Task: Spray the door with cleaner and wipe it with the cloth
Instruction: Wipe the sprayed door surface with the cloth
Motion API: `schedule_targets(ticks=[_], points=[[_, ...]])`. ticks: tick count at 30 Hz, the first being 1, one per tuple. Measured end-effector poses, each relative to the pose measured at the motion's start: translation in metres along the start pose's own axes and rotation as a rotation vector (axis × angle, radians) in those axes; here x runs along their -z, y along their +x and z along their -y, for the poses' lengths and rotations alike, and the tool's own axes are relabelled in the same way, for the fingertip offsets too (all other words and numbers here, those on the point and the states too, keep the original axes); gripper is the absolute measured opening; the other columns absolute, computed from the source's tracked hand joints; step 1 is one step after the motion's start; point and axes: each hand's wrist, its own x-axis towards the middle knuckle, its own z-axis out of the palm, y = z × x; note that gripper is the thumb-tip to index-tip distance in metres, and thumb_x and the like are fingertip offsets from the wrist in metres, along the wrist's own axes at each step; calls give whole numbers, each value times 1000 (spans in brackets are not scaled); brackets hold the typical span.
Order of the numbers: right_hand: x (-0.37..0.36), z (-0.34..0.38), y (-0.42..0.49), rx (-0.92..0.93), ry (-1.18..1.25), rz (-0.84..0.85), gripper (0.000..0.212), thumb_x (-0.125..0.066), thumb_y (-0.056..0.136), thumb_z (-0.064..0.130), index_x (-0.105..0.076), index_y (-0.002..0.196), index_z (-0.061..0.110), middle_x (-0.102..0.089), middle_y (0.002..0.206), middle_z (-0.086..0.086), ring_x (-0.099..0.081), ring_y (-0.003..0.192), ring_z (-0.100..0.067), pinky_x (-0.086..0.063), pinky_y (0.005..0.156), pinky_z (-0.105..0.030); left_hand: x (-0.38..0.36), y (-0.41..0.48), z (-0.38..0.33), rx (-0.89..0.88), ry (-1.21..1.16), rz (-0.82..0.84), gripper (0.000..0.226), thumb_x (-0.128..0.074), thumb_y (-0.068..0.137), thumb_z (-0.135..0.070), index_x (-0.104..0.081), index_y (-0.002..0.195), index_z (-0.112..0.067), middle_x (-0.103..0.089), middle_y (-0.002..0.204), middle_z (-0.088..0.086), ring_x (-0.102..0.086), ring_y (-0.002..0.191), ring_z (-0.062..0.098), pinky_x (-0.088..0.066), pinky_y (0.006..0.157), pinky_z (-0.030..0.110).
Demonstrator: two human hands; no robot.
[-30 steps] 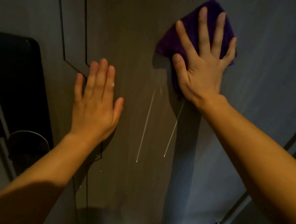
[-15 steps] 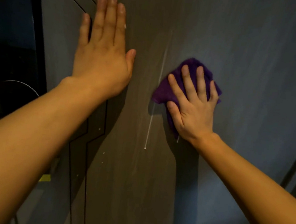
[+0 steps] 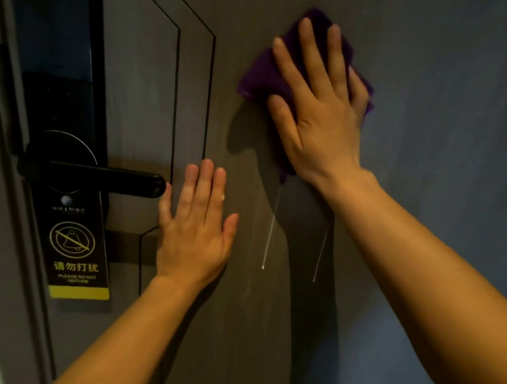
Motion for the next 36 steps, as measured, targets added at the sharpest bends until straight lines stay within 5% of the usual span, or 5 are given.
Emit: schedule_targets(ticks=[7,14,28,31,36], points=[[-17,15,-41,47,-138,100,64,-22,99,72,-16,157,47,-12,171,-3,-6,157,-38,-7,119,-67,-4,-2,1,-30,15,-72,71,-32,106,-43,-9,162,-7,1,168,12,-1,157,28,-1,126,56],[-48,36,-149,86,-104,148,62,-32,100,66,-22,157,44,-15,169,-2,-9,155,-37,-16,118,-68,-8,-34,20,-84,27,-55,70,-32,105,-39,-10,161,-3,-1,168,13,2,157,26,1,127,52],[-77,43,-304,219,-75,289,63,-42,104,42,-18,160,30,-11,167,5,0,158,-19,-22,116,-42,-6,-45,26,-62,-7,-2,72,-38,104,-37,-8,162,-7,2,168,10,9,156,20,-3,126,53],[-53,36,-295,194,46,301,66,-40,104,39,-10,161,27,-9,167,3,1,158,-17,-24,114,-40,-5,-45,22,-37,-14,-4,72,-38,104,-36,-8,162,-7,3,168,10,10,157,20,1,126,50],[-2,-6,-178,-24,82,27,61,-44,103,41,-26,158,20,-23,166,-7,-9,156,-24,-25,112,-41,-7,-46,19,-14,8,-28,71,-37,103,-36,-8,162,-6,-3,170,13,8,157,22,6,126,48]])
